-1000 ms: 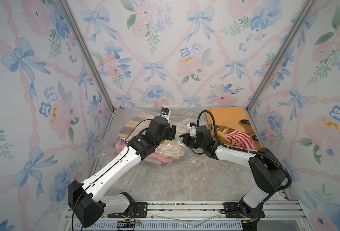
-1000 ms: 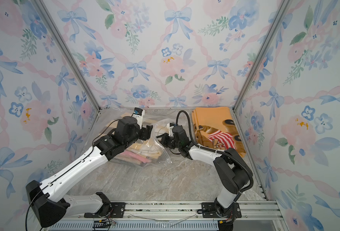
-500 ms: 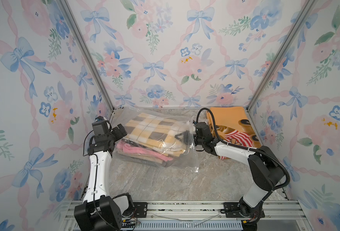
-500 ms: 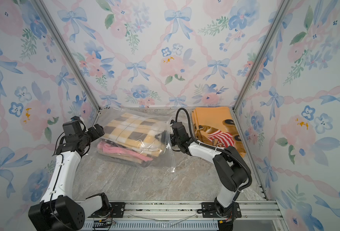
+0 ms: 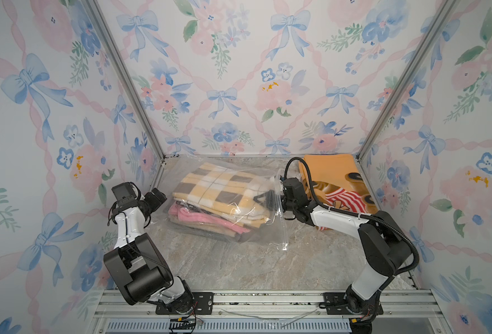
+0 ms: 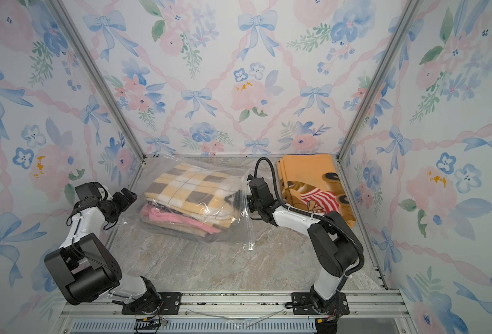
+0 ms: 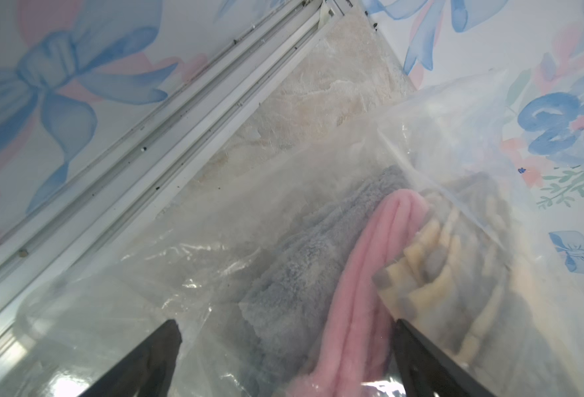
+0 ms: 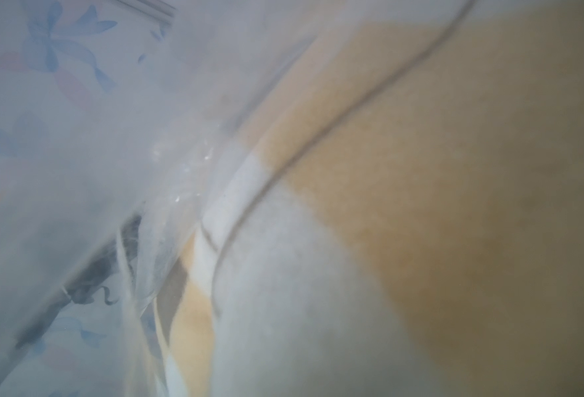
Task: Take the blanket out of the vacuum bag
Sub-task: Take out the blanket from the vacuum bag.
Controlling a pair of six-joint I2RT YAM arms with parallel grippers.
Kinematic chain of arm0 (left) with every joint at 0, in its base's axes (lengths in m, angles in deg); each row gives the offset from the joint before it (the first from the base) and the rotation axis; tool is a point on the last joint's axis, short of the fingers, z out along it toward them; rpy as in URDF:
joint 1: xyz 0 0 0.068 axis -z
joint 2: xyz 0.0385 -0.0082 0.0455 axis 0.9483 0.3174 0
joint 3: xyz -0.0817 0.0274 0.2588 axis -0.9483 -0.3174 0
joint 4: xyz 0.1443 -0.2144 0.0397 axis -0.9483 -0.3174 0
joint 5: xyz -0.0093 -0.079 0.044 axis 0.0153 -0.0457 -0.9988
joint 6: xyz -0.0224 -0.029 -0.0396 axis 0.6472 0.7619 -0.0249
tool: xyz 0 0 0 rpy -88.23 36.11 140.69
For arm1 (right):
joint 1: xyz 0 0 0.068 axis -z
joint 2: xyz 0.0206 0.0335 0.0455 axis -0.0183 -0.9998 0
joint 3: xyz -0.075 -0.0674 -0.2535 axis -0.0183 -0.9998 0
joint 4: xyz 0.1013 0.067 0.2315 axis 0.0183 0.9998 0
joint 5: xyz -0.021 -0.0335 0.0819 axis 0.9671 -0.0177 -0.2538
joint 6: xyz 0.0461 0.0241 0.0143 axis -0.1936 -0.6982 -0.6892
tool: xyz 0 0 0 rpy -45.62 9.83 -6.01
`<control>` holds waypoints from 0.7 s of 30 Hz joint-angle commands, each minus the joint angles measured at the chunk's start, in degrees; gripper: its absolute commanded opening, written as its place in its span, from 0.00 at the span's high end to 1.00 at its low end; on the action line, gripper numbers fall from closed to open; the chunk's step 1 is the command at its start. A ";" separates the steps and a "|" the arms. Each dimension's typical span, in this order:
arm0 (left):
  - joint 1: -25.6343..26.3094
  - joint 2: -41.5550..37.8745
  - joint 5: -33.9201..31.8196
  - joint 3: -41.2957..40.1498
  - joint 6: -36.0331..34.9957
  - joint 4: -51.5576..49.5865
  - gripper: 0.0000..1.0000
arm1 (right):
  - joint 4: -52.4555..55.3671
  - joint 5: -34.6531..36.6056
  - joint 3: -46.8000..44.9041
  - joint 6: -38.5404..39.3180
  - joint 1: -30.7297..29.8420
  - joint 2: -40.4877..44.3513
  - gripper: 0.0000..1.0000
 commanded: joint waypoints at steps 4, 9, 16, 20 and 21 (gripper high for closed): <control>-0.04 2.85 -5.60 1.51 -5.70 1.27 0.02 | 4.39 -1.98 -0.36 4.43 6.18 3.29 1.00; -0.94 7.87 -7.49 2.79 -7.88 1.46 0.02 | 12.79 -3.31 5.15 10.08 7.64 2.26 1.00; -1.27 12.21 8.28 -0.66 -10.77 3.35 0.02 | 10.13 -5.61 7.12 8.03 7.62 -1.18 1.00; -1.28 12.36 11.98 -1.88 -10.86 3.37 0.12 | 9.44 -6.05 7.88 7.41 7.56 -2.57 1.00; -1.26 12.91 12.99 -1.78 -10.71 3.37 0.18 | 9.49 -6.06 8.16 7.44 7.55 -2.83 1.00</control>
